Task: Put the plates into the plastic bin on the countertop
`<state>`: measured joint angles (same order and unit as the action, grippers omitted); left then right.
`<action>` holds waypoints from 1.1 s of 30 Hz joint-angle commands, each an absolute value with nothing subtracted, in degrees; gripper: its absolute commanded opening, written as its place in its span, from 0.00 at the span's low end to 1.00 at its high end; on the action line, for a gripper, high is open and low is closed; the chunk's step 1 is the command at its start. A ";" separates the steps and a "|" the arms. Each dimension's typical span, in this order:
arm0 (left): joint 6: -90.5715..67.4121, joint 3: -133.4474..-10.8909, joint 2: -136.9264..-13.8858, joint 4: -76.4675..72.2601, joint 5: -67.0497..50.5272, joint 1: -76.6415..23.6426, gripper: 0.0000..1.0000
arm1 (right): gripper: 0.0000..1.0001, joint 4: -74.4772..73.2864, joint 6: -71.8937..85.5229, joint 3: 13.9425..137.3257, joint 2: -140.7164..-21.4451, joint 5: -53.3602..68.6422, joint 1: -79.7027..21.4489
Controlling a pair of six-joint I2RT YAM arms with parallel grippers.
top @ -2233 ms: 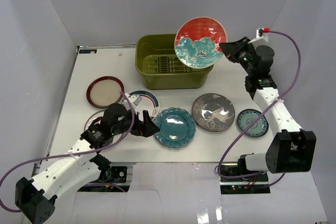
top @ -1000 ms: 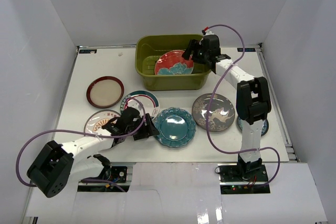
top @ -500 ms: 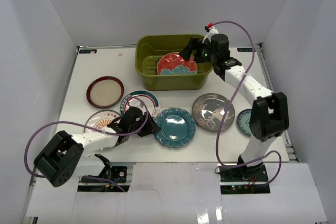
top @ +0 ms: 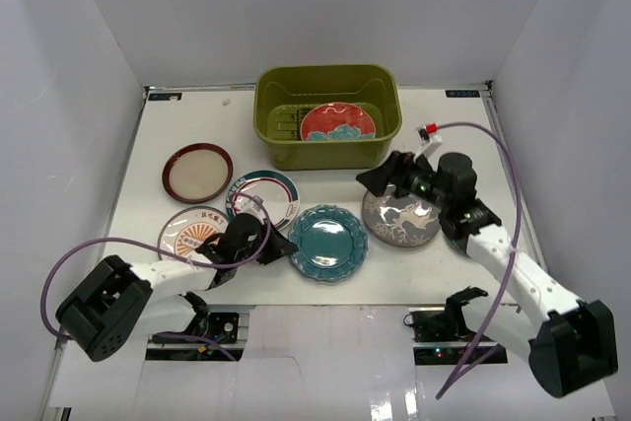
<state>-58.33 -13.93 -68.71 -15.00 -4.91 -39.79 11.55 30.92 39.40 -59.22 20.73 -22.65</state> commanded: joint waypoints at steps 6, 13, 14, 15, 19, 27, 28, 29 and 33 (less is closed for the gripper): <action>-57.04 -9.23 -50.91 -5.89 -3.95 -40.96 0.00 | 0.84 3.61 40.85 19.45 -36.41 17.94 -22.85; -62.13 -7.38 -34.91 -4.83 -6.50 -41.22 0.00 | 0.36 -5.09 44.91 15.56 -26.37 16.35 -22.76; -62.40 -7.47 -33.76 -4.83 -6.42 -41.22 0.00 | 0.36 -6.23 45.35 15.30 -25.76 16.43 -22.85; -62.84 -7.56 -32.01 -4.75 -6.50 -41.22 0.00 | 0.36 -6.41 45.79 15.12 -25.32 16.87 -22.76; -64.33 -8.26 -29.10 -4.48 -6.77 -41.22 0.00 | 0.43 -6.77 46.85 15.29 -23.73 17.05 -22.85; -66.62 -9.93 -24.26 -5.44 -7.38 -41.22 0.00 | 0.86 -4.67 43.43 16.79 -28.29 26.24 -22.76; -66.88 -10.02 -23.91 -5.88 -7.64 -41.22 0.00 | 0.90 -1.70 43.07 16.35 -29.61 28.45 -22.85; -67.15 -10.11 -23.38 -6.58 -7.82 -41.22 0.00 | 0.92 -0.71 42.63 15.91 -32.06 30.56 -22.76; -67.76 -11.42 -23.12 -7.82 -8.87 -41.22 0.00 | 0.97 1.40 39.64 16.00 -35.24 33.92 -22.85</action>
